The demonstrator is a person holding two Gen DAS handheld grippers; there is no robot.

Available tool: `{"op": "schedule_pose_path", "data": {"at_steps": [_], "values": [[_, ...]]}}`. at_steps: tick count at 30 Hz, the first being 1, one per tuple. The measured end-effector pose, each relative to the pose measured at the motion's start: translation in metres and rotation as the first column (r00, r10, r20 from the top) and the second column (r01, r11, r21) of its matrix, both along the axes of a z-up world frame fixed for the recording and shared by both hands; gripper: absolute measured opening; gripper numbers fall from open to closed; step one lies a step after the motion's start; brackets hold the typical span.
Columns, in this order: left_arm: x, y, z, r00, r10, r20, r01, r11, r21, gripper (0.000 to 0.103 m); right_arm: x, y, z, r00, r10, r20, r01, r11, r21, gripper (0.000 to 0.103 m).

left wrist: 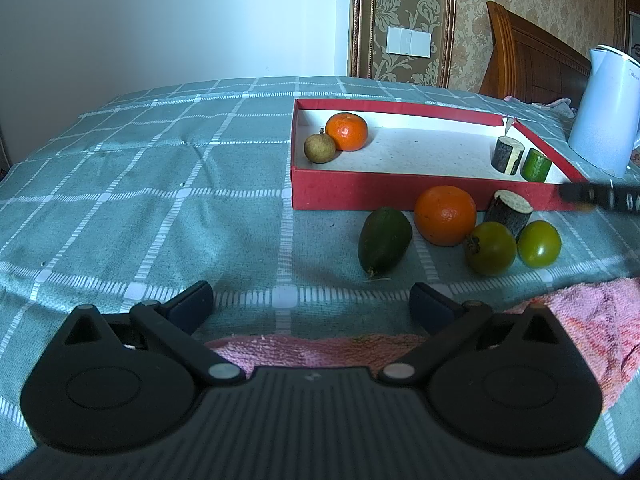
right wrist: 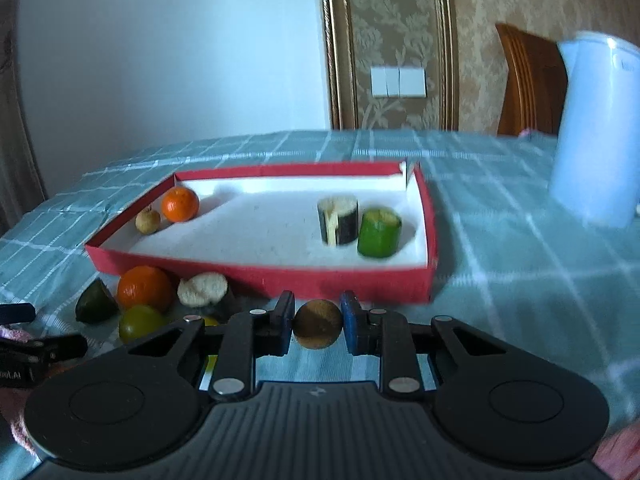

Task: Organize fruits
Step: 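Carry the brown fruit into the tray beside the cucumber slice, open right gripper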

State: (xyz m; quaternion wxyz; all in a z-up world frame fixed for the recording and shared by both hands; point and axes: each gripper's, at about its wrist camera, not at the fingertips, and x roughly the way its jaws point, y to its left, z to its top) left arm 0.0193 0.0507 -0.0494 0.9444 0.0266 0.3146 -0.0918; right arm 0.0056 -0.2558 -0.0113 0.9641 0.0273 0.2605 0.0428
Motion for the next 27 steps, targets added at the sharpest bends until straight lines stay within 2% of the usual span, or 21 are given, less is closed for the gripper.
{"op": "schedule_pose_path", "data": {"at_steps": [6,14,27], "values": [[0.000,0.000,0.000,1.000,0.000,0.000,0.000,1.000,0.000,0.103,0.031,0.003,0.014,0.999,-0.020,0.043,0.023,0.998,-0.058,0.025],[0.000,0.000,0.000,1.000,0.000,0.000,0.000,1.000,0.000,0.103,0.077,0.007,0.002,0.999,-0.034,-0.018,0.032,0.994,-0.107,0.025],[0.000,0.000,0.000,1.000,0.000,0.000,0.000,1.000,0.000,0.103,0.099,0.011,-0.011,0.997,-0.040,-0.060,0.032,0.992,-0.118,0.025]]}}
